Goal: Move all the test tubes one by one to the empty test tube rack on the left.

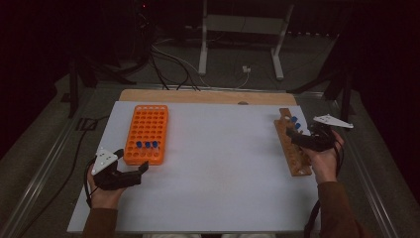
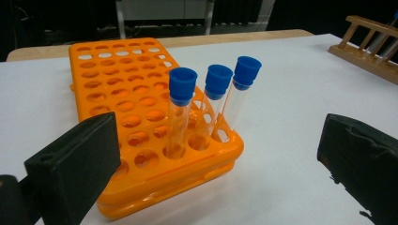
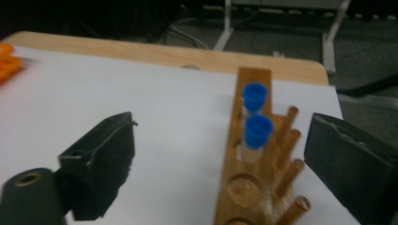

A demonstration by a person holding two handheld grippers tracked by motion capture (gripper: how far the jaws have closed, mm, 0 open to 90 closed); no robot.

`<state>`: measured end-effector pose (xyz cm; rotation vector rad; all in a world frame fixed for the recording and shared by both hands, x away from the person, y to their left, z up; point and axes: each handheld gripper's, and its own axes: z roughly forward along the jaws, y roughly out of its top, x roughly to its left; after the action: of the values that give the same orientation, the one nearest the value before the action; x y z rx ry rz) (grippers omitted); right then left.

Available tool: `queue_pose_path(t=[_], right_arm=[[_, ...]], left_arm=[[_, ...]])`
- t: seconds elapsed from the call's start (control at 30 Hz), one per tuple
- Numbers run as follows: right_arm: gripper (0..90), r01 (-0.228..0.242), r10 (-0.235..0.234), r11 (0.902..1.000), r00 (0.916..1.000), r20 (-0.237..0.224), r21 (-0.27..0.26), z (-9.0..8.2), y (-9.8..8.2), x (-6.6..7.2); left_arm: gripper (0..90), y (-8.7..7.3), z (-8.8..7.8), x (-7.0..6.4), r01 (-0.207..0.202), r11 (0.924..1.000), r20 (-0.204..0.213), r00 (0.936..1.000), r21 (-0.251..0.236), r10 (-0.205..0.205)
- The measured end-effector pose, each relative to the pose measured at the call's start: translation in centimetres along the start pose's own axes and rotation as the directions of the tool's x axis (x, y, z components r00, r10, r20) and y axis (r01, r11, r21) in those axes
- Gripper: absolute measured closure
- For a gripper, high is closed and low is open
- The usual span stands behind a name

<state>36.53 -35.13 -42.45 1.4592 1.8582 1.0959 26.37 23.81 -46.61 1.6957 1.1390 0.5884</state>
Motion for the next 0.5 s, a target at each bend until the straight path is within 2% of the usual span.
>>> queue_pose_path(t=[0.1, 0.2, 0.33, 0.4, 0.5], right_arm=[[18.7, -0.004, 0.003, 0.9996, 1.0, 0.005, 0.027, 0.6, -0.4, -0.5], [30.9, 0.004, -0.004, 0.9987, 0.9999, 0.011, 0.05, 1.2, -0.6, -0.7], [47.8, 0.017, -0.018, 0.9982, 0.9997, 0.014, 0.058, 1.8, -0.8, -0.7], [53.9, 0.031, -0.033, 0.9973, 0.9991, 0.028, 0.067, 2.1, -0.8, -0.7], [61.2, 0.028, -0.03, 0.9974, 0.9989, 0.036, 0.066, 2.3, -0.8, -0.8]], left_arm=[[0.6, 0.0, 0.0, 0.0, 0.004, 1.0, -0.001, 1.0, 0.002, -0.004], [0.6, 0.0, 0.0, 0.1, 0.006, 1.0, 0.0, 1.0, 0.003, -0.006], [0.7, 0.0, 0.1, 0.1, 0.008, 1.0, -0.001, 1.0, 0.005, -0.008], [0.7, -0.1, 0.1, 0.1, 0.011, 0.9999, -0.002, 0.9999, 0.002, -0.011], [0.6, -0.1, 0.0, 0.1, 0.014, 0.9999, -0.002, 0.9999, 0.001, -0.014]])
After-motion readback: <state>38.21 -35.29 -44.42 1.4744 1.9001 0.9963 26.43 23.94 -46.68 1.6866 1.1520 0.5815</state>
